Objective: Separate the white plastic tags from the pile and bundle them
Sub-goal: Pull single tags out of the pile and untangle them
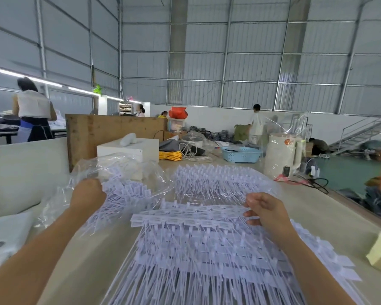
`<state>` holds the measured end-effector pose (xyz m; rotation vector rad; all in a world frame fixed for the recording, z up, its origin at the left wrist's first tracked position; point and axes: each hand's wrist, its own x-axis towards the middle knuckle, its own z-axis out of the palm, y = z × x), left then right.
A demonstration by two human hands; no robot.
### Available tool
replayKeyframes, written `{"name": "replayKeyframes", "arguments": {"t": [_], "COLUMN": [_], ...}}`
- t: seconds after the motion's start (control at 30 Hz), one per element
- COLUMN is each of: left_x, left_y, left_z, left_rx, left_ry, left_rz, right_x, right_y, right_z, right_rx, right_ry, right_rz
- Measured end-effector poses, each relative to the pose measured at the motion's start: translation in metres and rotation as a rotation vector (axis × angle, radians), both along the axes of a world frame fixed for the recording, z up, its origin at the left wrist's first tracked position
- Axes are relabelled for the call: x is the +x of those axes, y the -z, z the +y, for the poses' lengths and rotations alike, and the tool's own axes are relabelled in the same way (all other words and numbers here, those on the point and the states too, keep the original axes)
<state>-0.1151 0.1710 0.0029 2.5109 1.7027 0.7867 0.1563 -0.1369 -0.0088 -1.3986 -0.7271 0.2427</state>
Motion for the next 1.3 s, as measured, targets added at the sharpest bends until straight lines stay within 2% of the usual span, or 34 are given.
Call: {"name": "replayKeyframes", "arguments": {"t": [0.17, 0.37, 0.43, 0.53, 0.6, 0.67, 0.73, 0.8, 0.87, 0.93, 1.13, 1.23, 1.3], "left_x": [0.01, 0.015, 0.016, 0.028, 0.043, 0.063, 0.083, 0.103, 0.121, 0.131, 0.126, 0.125, 0.128], "left_y": [0.01, 0.006, -0.011, -0.047, -0.066, -0.073, -0.068, -0.05, -0.029, -0.015, -0.018, -0.035, -0.047], "left_z": [0.001, -0.014, -0.031, -0.069, -0.098, -0.122, -0.147, -0.166, -0.172, -0.169, -0.157, -0.166, -0.175], "left_rx": [-0.098, -0.138, -0.084, 0.133, 0.311, 0.394, 0.185, -0.026, -0.071, -0.092, -0.322, -0.347, -0.281], "left_ry": [-0.127, -0.146, -0.199, -0.188, -0.036, 0.323, 0.753, 0.944, 0.942, 0.923, 1.041, 1.083, 1.109], "left_rz": [0.096, 0.299, 0.379, 0.459, 0.394, 0.183, 0.004, 0.103, 0.292, 0.385, 0.241, 0.019, -0.004], "right_x": [0.001, -0.001, -0.001, -0.001, -0.001, -0.001, 0.001, 0.004, 0.008, 0.013, 0.021, 0.017, 0.012], "right_y": [-0.002, 0.001, 0.001, 0.0, -0.001, -0.002, -0.003, -0.004, -0.003, 0.002, 0.015, 0.01, 0.001], "right_z": [-0.002, 0.001, 0.002, 0.001, 0.0, -0.002, -0.004, -0.005, -0.006, -0.005, 0.0, -0.001, -0.005], "right_rx": [-0.002, -0.059, -0.067, -0.071, -0.077, -0.079, -0.076, -0.077, -0.104, -0.16, -0.352, -0.223, -0.147], "right_ry": [0.012, -0.004, -0.009, -0.003, 0.01, 0.031, 0.061, 0.084, 0.107, 0.117, 0.092, 0.029, 0.011], "right_rz": [0.002, -0.004, 0.007, 0.016, 0.005, -0.014, -0.032, -0.05, -0.066, -0.079, -0.198, -0.061, -0.072]}}
